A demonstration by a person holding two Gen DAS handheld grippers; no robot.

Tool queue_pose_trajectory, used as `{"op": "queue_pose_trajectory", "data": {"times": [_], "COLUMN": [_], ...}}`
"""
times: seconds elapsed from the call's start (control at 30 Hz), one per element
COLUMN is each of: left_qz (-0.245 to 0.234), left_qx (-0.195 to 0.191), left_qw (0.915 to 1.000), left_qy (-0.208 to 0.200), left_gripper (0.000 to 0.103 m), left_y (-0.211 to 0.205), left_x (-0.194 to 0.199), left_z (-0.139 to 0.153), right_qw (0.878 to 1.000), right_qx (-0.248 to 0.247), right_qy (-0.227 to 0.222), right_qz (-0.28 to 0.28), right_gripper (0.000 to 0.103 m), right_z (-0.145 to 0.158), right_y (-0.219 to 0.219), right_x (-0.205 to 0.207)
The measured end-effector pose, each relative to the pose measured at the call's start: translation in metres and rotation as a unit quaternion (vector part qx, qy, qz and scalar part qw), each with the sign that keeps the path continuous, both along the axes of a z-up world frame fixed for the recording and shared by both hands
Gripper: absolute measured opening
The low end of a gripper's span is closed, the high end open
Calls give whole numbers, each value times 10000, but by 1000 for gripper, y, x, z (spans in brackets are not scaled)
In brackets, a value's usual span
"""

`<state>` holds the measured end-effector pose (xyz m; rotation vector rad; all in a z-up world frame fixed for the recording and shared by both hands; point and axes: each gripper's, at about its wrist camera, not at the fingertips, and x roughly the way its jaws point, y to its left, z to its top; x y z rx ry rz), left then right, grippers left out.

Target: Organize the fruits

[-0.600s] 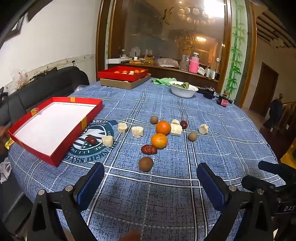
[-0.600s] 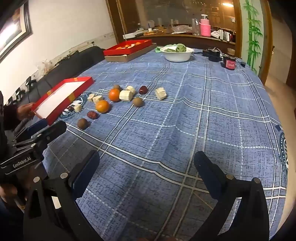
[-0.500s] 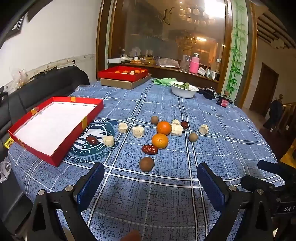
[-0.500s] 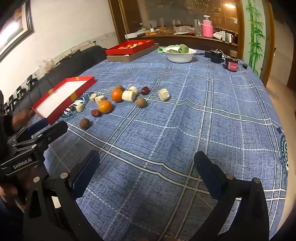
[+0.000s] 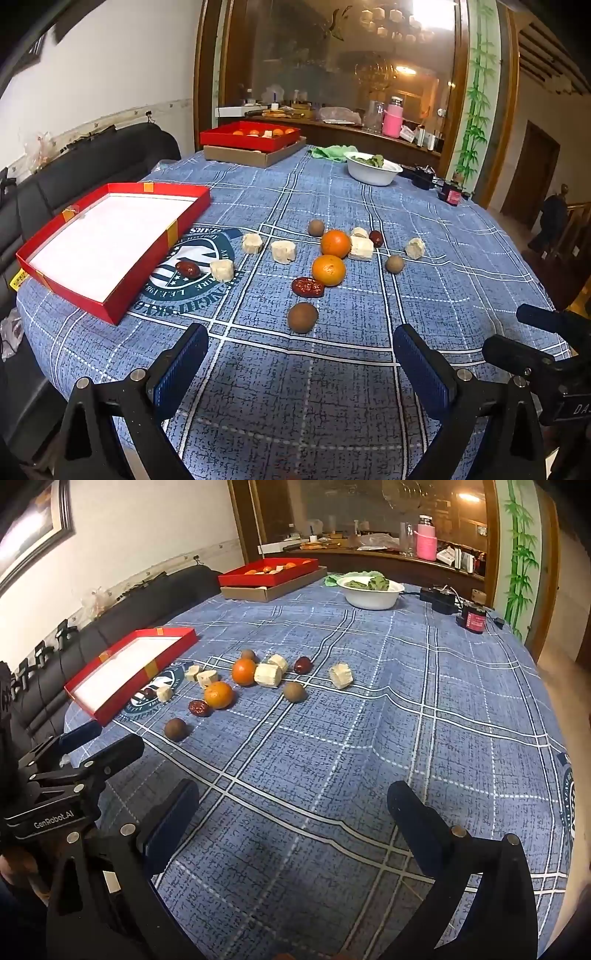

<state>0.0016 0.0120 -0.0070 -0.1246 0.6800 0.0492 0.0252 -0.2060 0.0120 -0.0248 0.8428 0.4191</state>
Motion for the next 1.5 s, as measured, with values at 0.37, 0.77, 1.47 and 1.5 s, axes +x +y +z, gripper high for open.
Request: {"op": "queue_pose_trajectory", "data": {"times": [0.37, 0.77, 1.47, 1.5], "left_qz": [-41, -18, -119, -125], "left_qx": [20, -12, 112, 109], "left_qw": [10000, 10000, 9993, 9992], "left_qy": [31, 43, 343, 368], "left_gripper": [100, 100, 97, 97], "left_y": [-4, -2, -9, -10], "left_x": [-2, 0, 28, 30], "left_z": [1, -1, -14, -15], "right_qw": [10000, 9998, 9971, 9968], "right_qx": [3, -110, -635, -672], "right_qy": [-53, -93, 400, 419], "right_qz": [6, 138, 108, 130], "right_gripper": [103, 103, 53, 50], "right_z": [3, 7, -30, -32], "right_y": [-2, 4, 19, 21], "right_x": [-1, 9, 147, 152]}}
